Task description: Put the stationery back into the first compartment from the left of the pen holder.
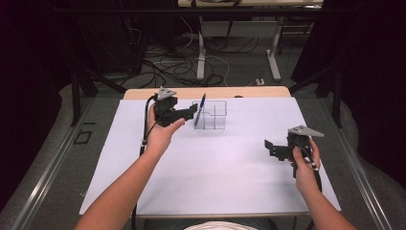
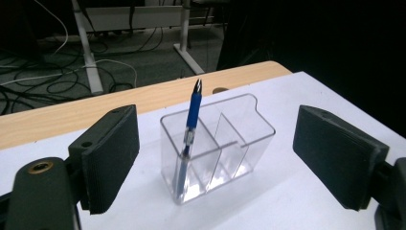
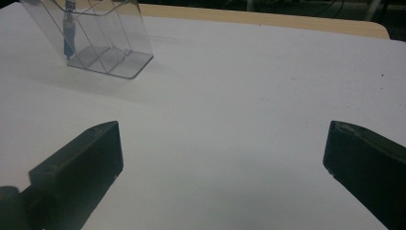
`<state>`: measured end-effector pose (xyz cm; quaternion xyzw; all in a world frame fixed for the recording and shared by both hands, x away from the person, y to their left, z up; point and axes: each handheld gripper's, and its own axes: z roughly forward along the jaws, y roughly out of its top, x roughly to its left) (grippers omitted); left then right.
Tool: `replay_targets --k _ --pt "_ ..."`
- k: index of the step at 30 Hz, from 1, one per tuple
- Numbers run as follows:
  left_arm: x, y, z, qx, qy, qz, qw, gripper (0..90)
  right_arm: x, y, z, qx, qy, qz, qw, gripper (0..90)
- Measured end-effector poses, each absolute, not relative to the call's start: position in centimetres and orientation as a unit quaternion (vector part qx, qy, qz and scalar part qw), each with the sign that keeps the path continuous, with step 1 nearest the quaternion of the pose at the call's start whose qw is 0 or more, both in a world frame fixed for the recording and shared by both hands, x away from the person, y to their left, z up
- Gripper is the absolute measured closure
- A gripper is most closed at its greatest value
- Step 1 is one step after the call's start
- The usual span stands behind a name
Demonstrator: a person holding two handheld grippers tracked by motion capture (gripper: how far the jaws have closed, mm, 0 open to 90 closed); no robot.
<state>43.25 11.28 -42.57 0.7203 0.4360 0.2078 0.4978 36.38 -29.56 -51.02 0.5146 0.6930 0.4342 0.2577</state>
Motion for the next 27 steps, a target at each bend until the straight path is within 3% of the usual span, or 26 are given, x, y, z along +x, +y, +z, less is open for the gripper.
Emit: replay_targets --k 16,27 --pt "38.8 16.7 -45.6 0.700 0.482 0.208 0.483 1.3 36.4 -29.5 -51.1 0.514 0.694 0.433 0.259 0.0" --pt "36.0 20.4 -47.6 0.701 0.488 0.221 0.470 0.4 36.3 -29.5 -51.1 0.515 0.695 0.427 0.261 0.0"
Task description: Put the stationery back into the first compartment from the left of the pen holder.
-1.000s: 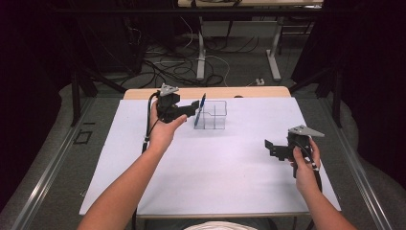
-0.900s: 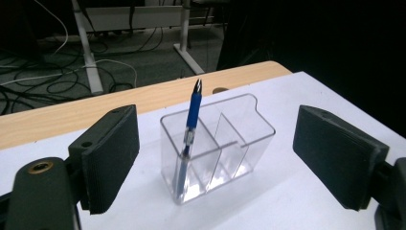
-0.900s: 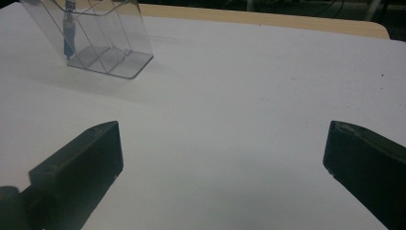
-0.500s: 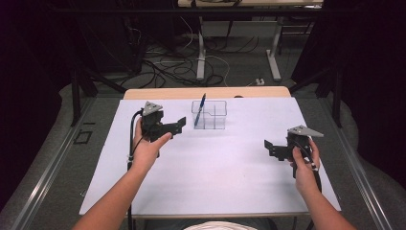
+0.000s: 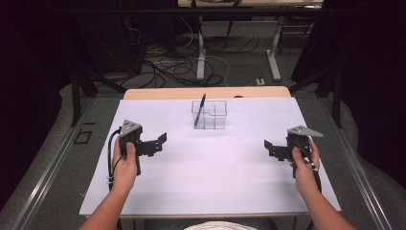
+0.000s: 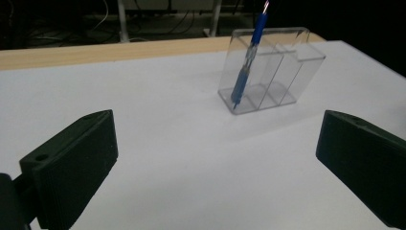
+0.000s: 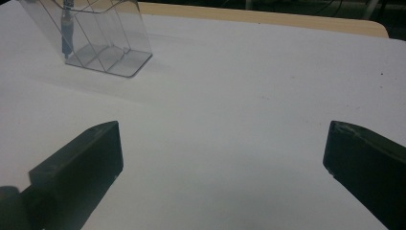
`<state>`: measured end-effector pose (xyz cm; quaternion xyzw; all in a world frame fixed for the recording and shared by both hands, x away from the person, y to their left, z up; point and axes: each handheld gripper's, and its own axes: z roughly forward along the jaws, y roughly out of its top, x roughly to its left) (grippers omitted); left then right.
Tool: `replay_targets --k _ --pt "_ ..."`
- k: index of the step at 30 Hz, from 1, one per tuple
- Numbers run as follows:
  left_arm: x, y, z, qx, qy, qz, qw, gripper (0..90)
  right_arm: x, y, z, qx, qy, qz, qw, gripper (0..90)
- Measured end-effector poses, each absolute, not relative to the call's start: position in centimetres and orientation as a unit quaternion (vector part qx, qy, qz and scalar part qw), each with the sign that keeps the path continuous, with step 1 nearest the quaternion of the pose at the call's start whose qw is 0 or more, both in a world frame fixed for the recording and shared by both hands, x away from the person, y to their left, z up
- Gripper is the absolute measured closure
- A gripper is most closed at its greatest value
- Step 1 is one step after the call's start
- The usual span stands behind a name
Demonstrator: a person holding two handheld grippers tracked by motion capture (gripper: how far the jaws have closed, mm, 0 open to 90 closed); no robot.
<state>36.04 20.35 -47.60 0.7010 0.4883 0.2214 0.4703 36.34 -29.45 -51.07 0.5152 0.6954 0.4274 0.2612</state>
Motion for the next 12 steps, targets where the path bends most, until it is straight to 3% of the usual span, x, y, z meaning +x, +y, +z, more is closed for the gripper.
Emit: replay_targets --k 12 --pt "36.0 22.8 -50.0 0.703 0.519 0.217 0.435 2.1 36.5 -29.3 -51.5 0.525 0.697 0.413 0.260 0.0"
